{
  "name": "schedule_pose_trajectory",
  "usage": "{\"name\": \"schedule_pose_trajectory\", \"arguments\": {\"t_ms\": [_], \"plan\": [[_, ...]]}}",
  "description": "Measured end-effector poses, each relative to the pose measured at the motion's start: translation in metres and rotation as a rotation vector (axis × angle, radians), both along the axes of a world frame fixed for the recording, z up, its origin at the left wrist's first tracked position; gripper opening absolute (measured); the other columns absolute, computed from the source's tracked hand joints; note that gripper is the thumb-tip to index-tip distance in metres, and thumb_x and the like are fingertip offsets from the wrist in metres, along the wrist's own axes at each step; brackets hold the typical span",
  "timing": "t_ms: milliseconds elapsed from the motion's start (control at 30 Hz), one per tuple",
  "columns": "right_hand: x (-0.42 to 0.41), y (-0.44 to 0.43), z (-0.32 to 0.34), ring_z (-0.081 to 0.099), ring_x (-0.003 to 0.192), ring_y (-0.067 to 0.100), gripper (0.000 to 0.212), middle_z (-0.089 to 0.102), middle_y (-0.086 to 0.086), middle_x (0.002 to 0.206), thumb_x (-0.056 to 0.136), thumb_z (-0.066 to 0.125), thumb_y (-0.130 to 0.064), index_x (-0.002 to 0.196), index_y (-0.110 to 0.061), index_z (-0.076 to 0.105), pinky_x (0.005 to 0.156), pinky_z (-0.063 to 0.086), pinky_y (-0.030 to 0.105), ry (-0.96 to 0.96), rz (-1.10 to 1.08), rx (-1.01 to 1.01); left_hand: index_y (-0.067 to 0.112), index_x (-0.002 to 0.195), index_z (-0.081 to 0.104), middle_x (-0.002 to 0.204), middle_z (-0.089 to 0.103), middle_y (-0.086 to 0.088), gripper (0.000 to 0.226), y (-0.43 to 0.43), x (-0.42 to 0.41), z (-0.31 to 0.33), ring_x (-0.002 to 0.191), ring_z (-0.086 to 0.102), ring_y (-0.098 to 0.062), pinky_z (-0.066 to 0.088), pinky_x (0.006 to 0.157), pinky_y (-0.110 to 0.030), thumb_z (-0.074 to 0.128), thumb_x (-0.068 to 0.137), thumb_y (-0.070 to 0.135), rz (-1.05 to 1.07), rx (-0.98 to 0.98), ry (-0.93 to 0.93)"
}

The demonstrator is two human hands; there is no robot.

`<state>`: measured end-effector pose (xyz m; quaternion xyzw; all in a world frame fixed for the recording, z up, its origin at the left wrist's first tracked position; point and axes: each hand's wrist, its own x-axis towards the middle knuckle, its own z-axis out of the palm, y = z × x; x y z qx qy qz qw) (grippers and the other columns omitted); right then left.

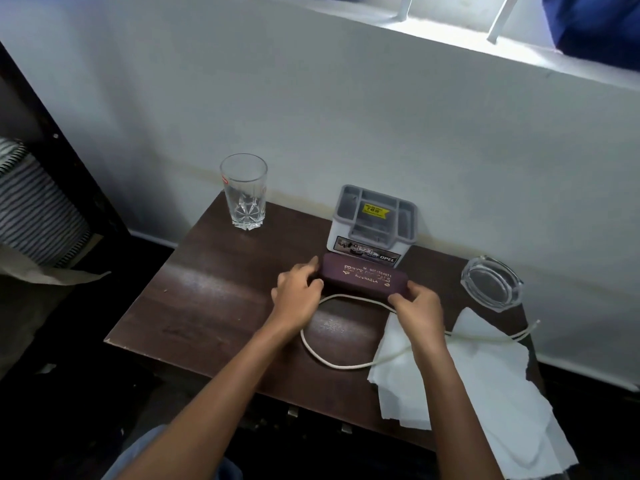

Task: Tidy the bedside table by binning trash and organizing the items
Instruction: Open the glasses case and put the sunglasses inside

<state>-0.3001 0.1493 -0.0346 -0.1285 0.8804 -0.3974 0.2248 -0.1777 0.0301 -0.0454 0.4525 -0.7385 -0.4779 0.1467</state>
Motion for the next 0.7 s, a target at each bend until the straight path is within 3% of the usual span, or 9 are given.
{"name": "schedule_pose_trajectory", "arguments": {"t_ms": [167,400,567,700], "plan": [[-0.002,0.005,0.011,0.047,0.125,0.026,0.049,0.059,0.001,0.129,0.086,0.053,-0.015,0.134,-0.022,0.051,0.109,0.029,0.05,0.018,0.03,0.04,0.027,0.141,0.04,0.148,0.038,0.006,0.049,0.003,-0.003,-0.002,0.137,0.026,-0.021,0.017,0.108,-0.035,0.04,0.094,0.013,0.01,-0.048,-0.052],[-0.007,0.006,0.006,0.05,0.118,0.026,0.043,0.063,0.001,0.122,0.086,0.048,-0.015,0.126,-0.028,0.058,0.106,0.031,0.048,0.054,0.029,0.049,0.024,0.137,0.047,0.145,0.044,0.006,0.05,-0.001,-0.003,-0.009,0.136,0.033,-0.019,0.02,0.112,-0.035,0.04,0.091,0.007,0.037,-0.041,-0.014],[-0.005,0.006,0.01,0.05,0.121,0.028,0.045,0.062,0.005,0.125,0.085,0.047,-0.012,0.127,-0.025,0.057,0.108,0.03,0.05,0.038,0.007,0.008,0.015,0.133,0.052,0.133,0.055,-0.008,0.049,-0.006,0.003,-0.01,0.125,0.049,-0.025,0.036,0.109,-0.041,0.052,0.085,0.005,0.041,-0.018,0.071],[-0.004,0.007,0.016,0.048,0.124,0.029,0.046,0.057,0.004,0.132,0.085,0.051,-0.014,0.13,-0.022,0.054,0.109,0.029,0.049,0.075,-0.06,0.009,0.023,0.112,0.061,0.108,0.066,-0.001,0.028,-0.005,0.018,0.0,0.108,0.058,-0.023,0.047,0.09,-0.037,0.059,0.084,0.023,0.023,-0.142,-0.196]]}}
